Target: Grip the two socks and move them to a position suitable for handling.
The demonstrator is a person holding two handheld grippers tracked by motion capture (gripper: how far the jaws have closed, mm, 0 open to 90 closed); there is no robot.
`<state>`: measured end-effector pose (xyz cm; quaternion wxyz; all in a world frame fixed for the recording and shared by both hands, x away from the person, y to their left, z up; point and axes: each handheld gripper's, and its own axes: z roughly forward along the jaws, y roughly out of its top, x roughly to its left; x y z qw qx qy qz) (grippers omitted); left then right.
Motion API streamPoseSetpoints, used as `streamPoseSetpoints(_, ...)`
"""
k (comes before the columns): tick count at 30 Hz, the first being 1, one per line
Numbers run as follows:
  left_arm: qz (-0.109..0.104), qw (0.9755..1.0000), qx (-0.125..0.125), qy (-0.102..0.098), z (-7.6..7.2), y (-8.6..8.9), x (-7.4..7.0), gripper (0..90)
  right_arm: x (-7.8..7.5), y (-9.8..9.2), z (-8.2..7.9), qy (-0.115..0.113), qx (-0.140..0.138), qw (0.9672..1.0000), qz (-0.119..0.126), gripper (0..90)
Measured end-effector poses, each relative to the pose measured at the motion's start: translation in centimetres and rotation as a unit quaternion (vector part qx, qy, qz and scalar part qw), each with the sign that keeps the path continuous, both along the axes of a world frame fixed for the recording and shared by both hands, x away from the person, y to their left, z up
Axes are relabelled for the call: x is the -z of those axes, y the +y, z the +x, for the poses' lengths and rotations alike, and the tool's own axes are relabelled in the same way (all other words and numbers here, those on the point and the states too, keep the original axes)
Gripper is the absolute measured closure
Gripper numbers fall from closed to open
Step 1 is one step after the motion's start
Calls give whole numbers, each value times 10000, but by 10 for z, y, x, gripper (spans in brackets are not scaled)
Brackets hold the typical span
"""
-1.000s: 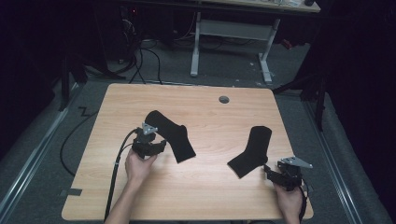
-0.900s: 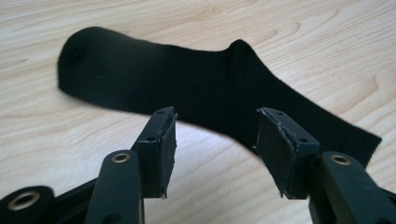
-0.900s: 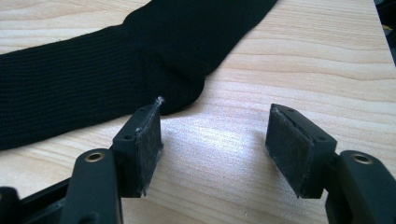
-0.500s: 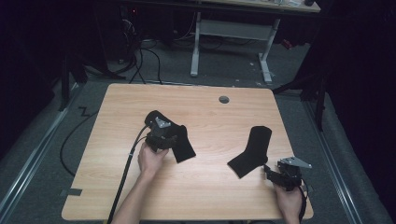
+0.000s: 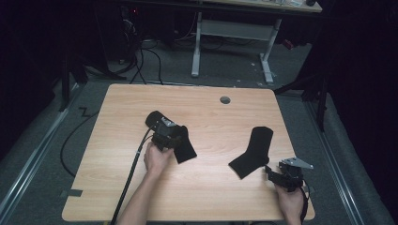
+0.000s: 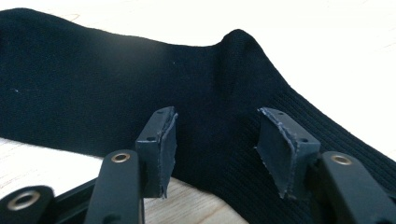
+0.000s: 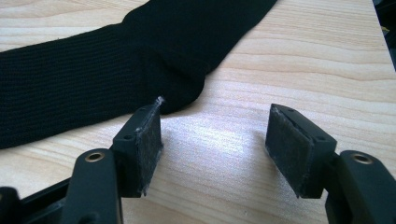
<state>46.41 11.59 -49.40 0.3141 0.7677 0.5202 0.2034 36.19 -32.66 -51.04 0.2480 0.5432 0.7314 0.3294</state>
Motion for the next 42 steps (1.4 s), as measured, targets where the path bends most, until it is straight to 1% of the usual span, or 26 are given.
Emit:
streamPoseSetpoints(3, 94, 9999, 41, -2, 1, 0, 0, 507, 0, 0, 0, 0, 1, 10000, -3, 363)
streamPoseSetpoints(11, 149, 9998, 101, -16, 1, 4, -1, 694, 0, 0, 0, 0, 1, 10000, -1, 363)
streamPoseSetpoints(15, 171, 9997, 172, -7, 2, 3, -2, 808, 0, 0, 0, -6, -13, 10000, -8, 363)
streamPoseSetpoints(19, -1, 9997, 225, 97, 4, 9, -3, 838, 0, 0, 0, 0, -7, 10000, 0, 363)
streamPoseSetpoints(22, -34, 9996, 248, 89, 3, 11, -4, 845, 0, 0, 0, 0, -7, 10000, 0, 363)
streamPoseSetpoints(25, -192, 9992, 345, -63, -1, 10, -13, 848, 0, 0, 0, -3, -9, 10000, -5, 363)
streamPoseSetpoints(26, -192, 9992, 345, -63, -1, 10, -13, 849, 0, 0, 0, -1, -6, 10000, -2, 363)
streamPoseSetpoints(27, -294, 9985, 421, -180, -5, 10, -20, 850, 0, 0, 0, -3, -10, 10000, -7, 363)
streamPoseSetpoints(28, -354, 9982, 439, -225, -7, 10, -23, 851, 0, 0, 0, -3, -12, 10000, -9, 363)
streamPoseSetpoints(30, -417, 9975, 487, -280, -9, 10, -28, 853, 0, 0, 0, -2, -12, 10000, -8, 363)
streamPoseSetpoints(31, -417, 9975, 487, -280, -9, 10, -28, 853, 0, 0, 0, -2, -12, 10000, -8, 363)
streamPoseSetpoints(35, -574, 9954, 632, -440, -18, 11, -41, 854, 0, 0, 0, -5, -26, 10000, -4, 363)
streamPoseSetpoints(38, -691, 9936, 727, -516, -23, 9, -48, 855, 0, 0, 0, -1, -29, 10000, -2, 363)
streamPoseSetpoints(39, -691, 9936, 727, -516, -23, 9, -48, 854, 0, 0, 0, -1, -29, 10000, -2, 363)
streamPoseSetpoints(40, -773, 9922, 806, -555, -25, 8, -54, 854, 0, 0, 0, 1, -28, 10000, 3, 362)
streamPoseSetpoints(41, -773, 9922, 806, -555, -25, 8, -54, 854, 0, 0, 0, -2, -36, 10000, 1, 362)
streamPoseSetpoints(42, -894, 9903, 881, -600, -28, 6, -59, 854, 0, 0, 0, 2, -34, 10000, 3, 363)
